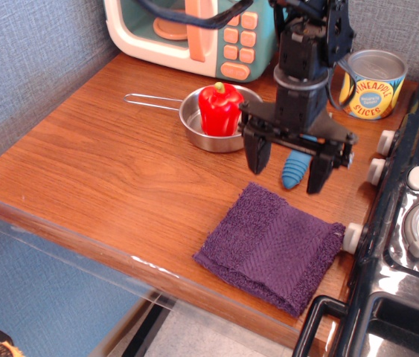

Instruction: Pick up the spoon and put it in front of the microwave.

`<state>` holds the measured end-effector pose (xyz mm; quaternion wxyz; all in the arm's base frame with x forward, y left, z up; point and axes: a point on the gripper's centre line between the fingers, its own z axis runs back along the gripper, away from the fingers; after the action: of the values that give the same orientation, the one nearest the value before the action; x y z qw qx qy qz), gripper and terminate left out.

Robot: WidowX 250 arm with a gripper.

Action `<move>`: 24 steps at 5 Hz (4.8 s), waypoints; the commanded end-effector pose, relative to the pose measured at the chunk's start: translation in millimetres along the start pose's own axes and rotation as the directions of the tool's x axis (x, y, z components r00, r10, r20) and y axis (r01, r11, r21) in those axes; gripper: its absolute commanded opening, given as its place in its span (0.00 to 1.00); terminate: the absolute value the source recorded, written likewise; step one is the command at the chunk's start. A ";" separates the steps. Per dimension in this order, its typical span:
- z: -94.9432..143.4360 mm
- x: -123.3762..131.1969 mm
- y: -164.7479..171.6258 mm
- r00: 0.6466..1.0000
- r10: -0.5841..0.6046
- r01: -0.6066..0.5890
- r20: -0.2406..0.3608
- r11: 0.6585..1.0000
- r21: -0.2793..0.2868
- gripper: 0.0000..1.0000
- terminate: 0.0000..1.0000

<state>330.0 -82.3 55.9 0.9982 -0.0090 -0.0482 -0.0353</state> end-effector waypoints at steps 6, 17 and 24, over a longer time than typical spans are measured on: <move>-57.7 56.3 25.5 0.988 0.155 -0.155 0.013 0.988 0.000 0.00 0.00; 45.5 -2.5 240.6 0.995 -0.075 0.060 0.072 0.979 0.195 0.00 0.00; 33.2 -12.8 270.1 0.988 -0.088 0.072 0.125 0.990 0.124 1.00 0.00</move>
<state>329.3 185.1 58.4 0.9939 0.0319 -0.0878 -0.0593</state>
